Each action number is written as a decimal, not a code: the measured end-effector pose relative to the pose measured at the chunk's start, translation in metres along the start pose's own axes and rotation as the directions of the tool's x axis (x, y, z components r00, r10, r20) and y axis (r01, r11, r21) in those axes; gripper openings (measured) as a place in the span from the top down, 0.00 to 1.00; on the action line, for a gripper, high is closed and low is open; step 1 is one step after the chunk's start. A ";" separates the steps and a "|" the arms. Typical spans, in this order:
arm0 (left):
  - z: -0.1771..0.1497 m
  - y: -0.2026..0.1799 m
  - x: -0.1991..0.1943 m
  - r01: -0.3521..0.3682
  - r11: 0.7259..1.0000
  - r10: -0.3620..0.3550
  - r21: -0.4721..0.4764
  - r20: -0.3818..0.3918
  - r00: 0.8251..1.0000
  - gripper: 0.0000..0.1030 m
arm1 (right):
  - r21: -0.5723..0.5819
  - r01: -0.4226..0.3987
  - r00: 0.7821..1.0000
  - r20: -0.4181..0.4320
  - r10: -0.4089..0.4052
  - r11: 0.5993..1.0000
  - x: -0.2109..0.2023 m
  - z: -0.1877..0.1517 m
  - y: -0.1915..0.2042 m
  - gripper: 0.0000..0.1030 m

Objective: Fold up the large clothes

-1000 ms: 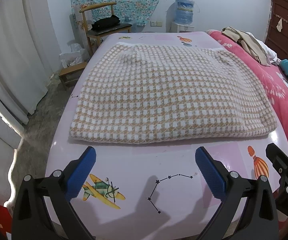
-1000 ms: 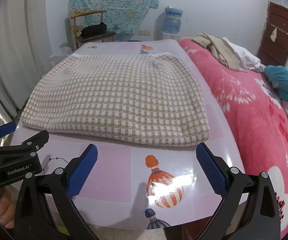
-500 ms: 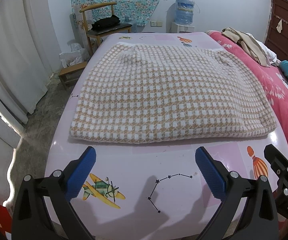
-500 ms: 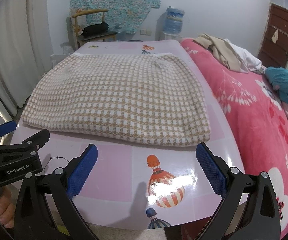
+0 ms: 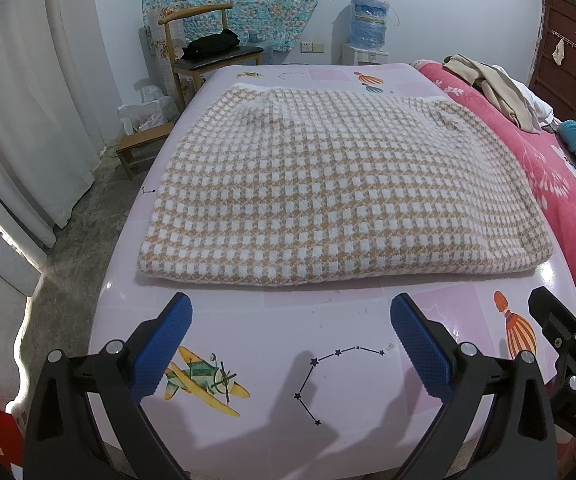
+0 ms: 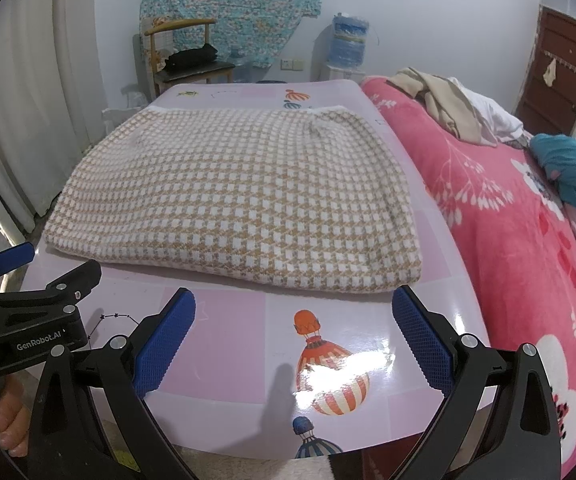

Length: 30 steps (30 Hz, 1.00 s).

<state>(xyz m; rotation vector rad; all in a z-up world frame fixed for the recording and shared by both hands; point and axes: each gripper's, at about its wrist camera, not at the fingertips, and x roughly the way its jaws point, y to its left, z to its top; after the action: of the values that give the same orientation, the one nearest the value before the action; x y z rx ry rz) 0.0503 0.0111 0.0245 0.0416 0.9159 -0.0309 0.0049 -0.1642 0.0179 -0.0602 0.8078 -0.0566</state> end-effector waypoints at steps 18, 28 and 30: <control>0.000 0.000 0.000 0.000 1.000 0.000 0.001 0.001 1.000 0.05 | -0.005 0.000 1.000 -0.003 0.000 1.000 0.000 0.000 0.002 0.08; 0.000 0.000 -0.001 0.002 1.000 -0.002 0.001 0.000 1.000 0.05 | -0.006 -0.001 1.000 -0.004 0.001 1.000 0.000 0.000 0.002 0.08; 0.000 0.000 -0.001 0.002 1.000 -0.002 0.001 0.000 1.000 0.05 | -0.006 0.001 1.000 -0.003 -0.001 1.000 0.000 0.000 0.003 0.08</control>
<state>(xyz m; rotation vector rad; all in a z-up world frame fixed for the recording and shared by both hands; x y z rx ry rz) 0.0500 0.0113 0.0249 0.0417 0.9161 -0.0329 0.0048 -0.1614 0.0179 -0.0664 0.8109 -0.0550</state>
